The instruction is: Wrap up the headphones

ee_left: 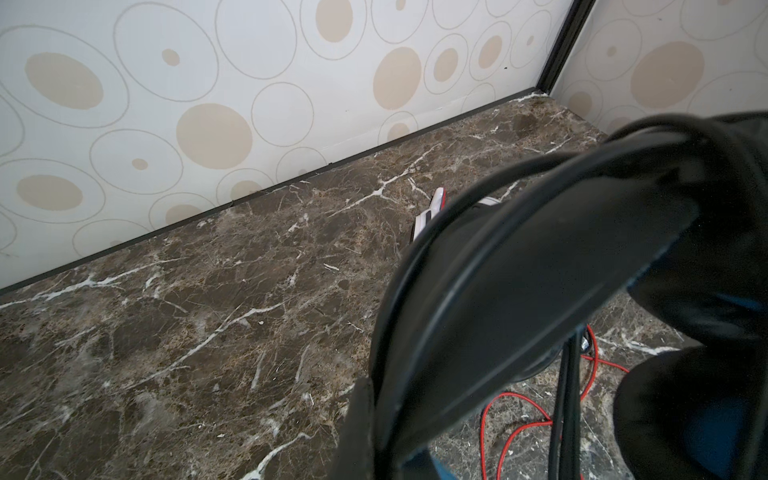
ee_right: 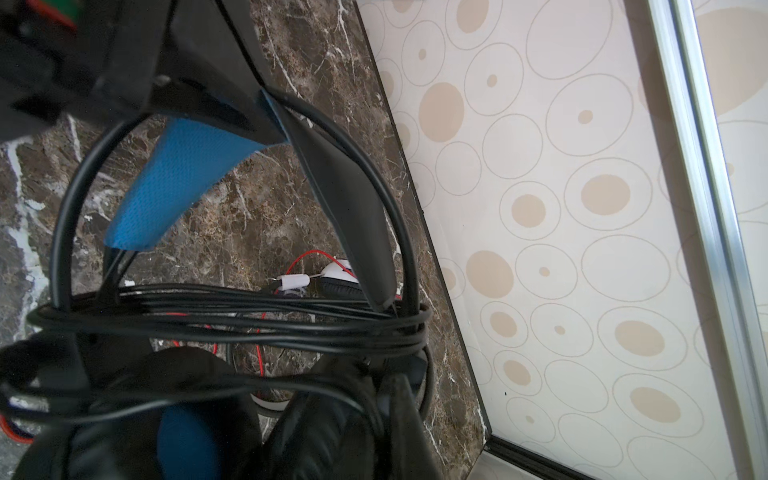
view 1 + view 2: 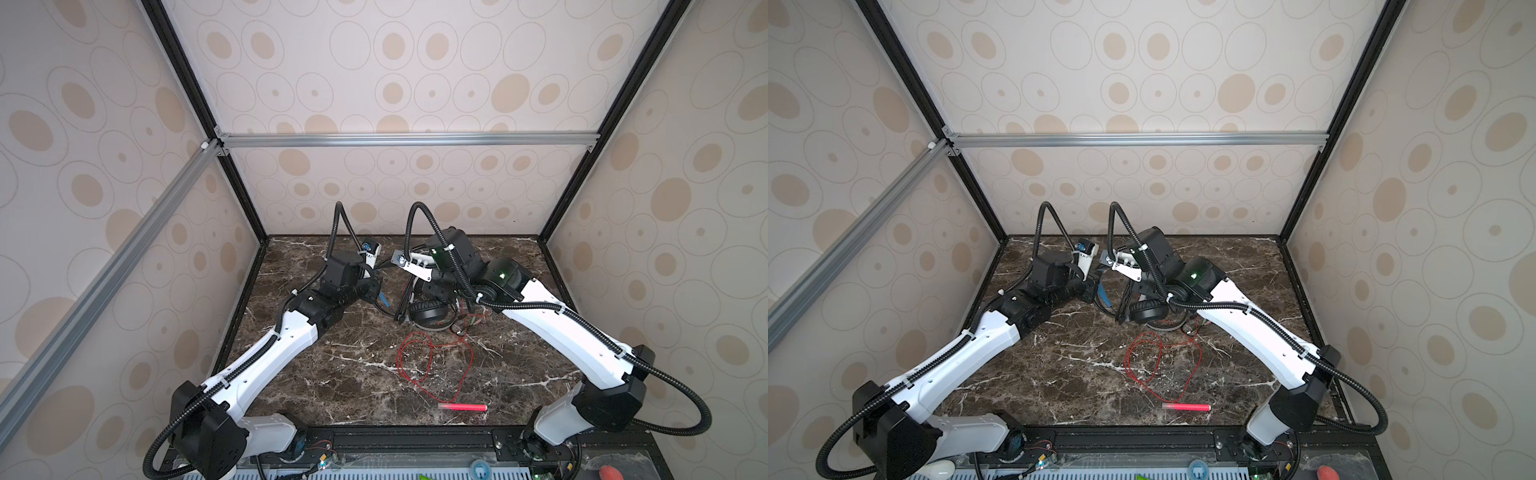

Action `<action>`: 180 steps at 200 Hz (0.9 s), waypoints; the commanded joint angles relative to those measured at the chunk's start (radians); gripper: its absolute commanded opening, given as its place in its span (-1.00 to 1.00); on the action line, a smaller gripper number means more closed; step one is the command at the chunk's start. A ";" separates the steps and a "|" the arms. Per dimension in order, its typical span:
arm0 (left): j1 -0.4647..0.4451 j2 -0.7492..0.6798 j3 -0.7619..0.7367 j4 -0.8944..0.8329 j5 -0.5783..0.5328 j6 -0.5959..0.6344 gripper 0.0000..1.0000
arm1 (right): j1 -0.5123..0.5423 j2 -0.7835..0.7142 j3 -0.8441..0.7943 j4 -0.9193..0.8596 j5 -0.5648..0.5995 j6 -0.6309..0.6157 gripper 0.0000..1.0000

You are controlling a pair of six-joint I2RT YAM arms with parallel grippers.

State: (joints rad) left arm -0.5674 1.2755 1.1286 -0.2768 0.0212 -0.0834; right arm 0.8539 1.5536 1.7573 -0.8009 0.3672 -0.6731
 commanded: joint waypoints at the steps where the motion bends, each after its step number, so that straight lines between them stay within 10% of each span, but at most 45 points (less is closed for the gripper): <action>1: -0.027 -0.035 0.034 -0.071 0.117 0.090 -1.00 | -0.040 -0.040 -0.025 0.055 0.102 -0.072 -1.00; 180: -0.029 -0.040 0.118 -0.160 0.205 0.123 -1.00 | -0.064 -0.135 -0.255 0.099 0.147 -0.304 -0.89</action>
State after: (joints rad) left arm -0.5827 1.2755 1.1805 -0.4095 0.1234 0.0013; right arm 0.8352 1.4452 1.5295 -0.6823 0.4034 -0.9333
